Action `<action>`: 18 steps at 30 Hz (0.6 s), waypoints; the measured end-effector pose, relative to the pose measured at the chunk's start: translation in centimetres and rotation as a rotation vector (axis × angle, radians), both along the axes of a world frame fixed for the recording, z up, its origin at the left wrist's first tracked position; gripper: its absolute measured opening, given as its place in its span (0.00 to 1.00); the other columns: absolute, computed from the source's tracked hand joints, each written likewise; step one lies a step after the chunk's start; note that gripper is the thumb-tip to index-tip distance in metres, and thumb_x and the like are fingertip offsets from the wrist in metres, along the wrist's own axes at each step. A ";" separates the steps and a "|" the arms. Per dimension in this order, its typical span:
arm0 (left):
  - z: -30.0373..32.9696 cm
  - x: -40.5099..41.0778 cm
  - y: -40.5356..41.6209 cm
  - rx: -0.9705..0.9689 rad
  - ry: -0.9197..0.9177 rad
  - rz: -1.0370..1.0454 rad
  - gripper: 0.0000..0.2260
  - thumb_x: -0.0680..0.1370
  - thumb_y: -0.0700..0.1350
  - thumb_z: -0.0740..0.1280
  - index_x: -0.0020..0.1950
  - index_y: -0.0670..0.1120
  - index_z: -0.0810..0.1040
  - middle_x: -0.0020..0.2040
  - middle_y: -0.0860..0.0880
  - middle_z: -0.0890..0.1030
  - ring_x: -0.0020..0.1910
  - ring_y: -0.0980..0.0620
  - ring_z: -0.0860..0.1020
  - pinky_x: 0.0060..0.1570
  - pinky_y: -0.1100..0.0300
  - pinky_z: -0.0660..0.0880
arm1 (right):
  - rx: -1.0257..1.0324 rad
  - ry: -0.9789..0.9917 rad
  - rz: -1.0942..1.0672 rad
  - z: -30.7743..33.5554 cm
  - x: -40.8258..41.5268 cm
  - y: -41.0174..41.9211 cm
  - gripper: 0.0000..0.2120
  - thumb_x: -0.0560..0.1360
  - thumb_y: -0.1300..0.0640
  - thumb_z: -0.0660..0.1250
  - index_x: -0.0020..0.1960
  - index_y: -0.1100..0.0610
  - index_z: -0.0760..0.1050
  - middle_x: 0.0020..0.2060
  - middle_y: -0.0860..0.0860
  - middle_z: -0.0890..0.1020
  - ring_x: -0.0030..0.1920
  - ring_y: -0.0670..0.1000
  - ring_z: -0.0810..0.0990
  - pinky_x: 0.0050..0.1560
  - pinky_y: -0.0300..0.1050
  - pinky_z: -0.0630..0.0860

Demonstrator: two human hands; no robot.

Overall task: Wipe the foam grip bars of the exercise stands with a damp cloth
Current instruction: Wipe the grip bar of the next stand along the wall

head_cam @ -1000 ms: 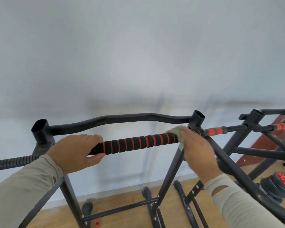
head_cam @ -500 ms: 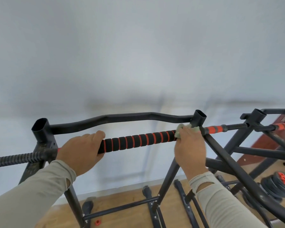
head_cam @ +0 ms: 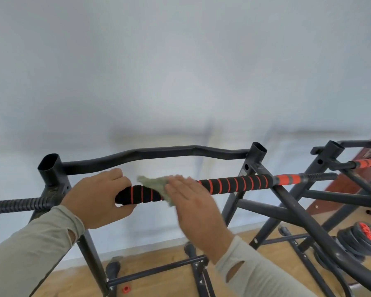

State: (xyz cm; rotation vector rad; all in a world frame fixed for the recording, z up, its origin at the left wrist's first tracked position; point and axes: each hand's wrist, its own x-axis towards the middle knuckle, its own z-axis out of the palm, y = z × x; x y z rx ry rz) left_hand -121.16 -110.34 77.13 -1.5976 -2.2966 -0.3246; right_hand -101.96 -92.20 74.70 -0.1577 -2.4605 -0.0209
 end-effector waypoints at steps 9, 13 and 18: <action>0.6 0.3 0.5 -0.031 -0.012 -0.067 0.21 0.70 0.65 0.69 0.57 0.56 0.72 0.35 0.63 0.76 0.27 0.59 0.73 0.30 0.72 0.66 | -0.252 -0.160 -0.677 2.8 10.7 14.5 0.19 0.77 0.69 0.64 0.66 0.57 0.77 0.62 0.51 0.82 0.56 0.55 0.81 0.56 0.51 0.80; 0.8 0.3 0.9 -0.051 0.023 -0.071 0.20 0.71 0.65 0.66 0.55 0.55 0.69 0.30 0.60 0.75 0.22 0.58 0.70 0.24 0.69 0.64 | -0.364 -0.007 -0.752 2.1 7.7 12.3 0.16 0.77 0.68 0.63 0.64 0.61 0.78 0.64 0.58 0.81 0.65 0.60 0.79 0.71 0.58 0.73; 0.4 0.1 1.1 -0.036 -0.019 -0.059 0.22 0.72 0.65 0.66 0.58 0.55 0.63 0.32 0.58 0.76 0.25 0.55 0.72 0.28 0.63 0.69 | -0.293 0.140 -0.503 1.1 2.5 2.7 0.13 0.73 0.72 0.64 0.54 0.60 0.77 0.48 0.52 0.80 0.52 0.55 0.76 0.60 0.59 0.77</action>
